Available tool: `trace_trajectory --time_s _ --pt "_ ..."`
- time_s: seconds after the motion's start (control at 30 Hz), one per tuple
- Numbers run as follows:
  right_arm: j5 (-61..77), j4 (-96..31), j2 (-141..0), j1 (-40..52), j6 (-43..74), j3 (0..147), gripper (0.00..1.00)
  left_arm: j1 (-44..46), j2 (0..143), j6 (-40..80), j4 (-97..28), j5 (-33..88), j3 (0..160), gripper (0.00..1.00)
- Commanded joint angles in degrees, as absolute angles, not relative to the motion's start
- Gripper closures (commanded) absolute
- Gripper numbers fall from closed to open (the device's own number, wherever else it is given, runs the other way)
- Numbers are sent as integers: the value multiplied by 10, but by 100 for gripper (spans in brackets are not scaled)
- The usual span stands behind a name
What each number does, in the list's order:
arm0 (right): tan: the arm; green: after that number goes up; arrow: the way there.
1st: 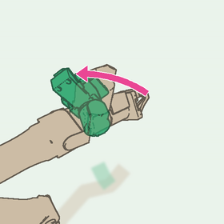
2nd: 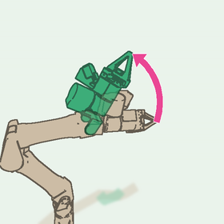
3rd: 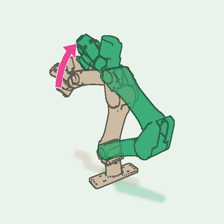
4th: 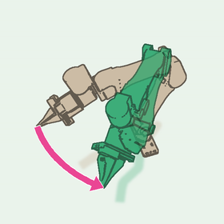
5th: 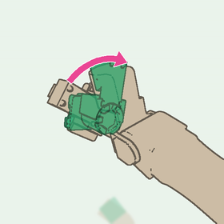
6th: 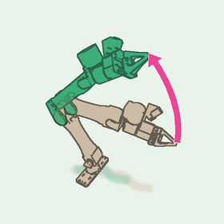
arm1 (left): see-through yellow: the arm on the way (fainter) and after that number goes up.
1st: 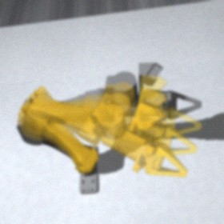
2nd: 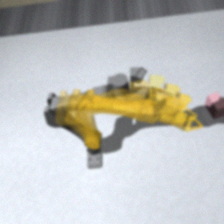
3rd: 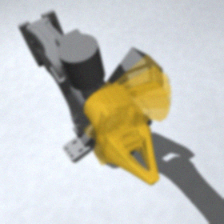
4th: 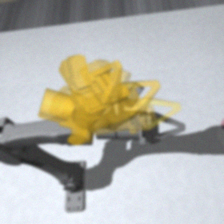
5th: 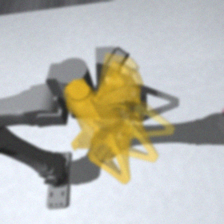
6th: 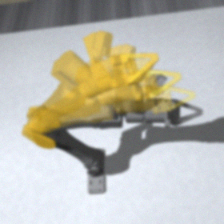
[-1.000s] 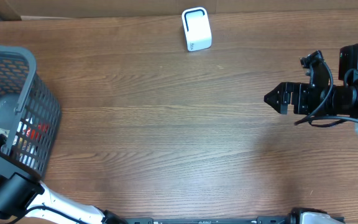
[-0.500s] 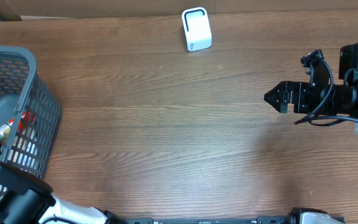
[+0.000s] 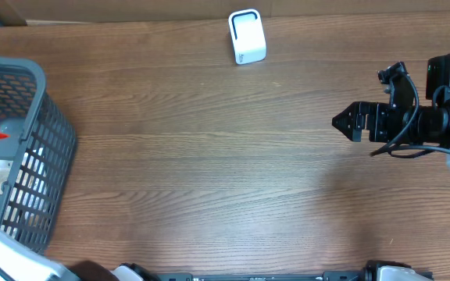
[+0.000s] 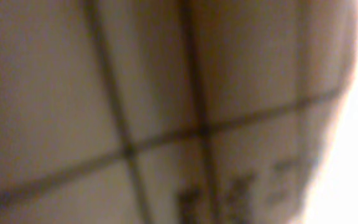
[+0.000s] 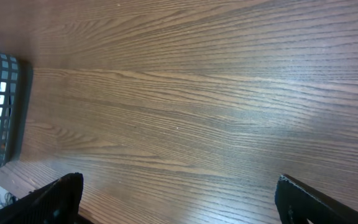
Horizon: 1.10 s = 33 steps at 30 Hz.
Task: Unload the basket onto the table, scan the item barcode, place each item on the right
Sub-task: 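Carry the pasta packet to the table centre and release it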
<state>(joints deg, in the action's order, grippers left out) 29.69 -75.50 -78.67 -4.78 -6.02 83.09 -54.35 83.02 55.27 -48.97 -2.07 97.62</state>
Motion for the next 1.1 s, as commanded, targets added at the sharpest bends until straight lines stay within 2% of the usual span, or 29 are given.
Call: trace_trajectory --time_s 0.0,0.13,0.23,0.4,0.63,0.77,0.97,1.07 --pt "296 -751 -782 -44 -64 844 0 -515 764 432 -440 31 996 96" --pt "296 -751 -782 -44 -64 844 0 -453 726 347 -406 119 996 96" --pt "296 -752 -782 -44 -64 844 0 -366 714 301 -410 163 996 96" --pt "296 -752 -782 -44 -64 844 0 -163 733 189 -470 174 996 96" --pt "291 -753 -782 -44 -64 844 0 101 849 85 -557 147 996 96" --pt "276 -756 -782 -44 -64 844 0 171 936 85 -601 175 996 96" --pt "265 -761 -782 -44 -64 844 0 216 1066 64 -634 363 996 96" --pt "265 -762 -782 -44 -64 844 0 233 1122 65 -624 408 996 96"
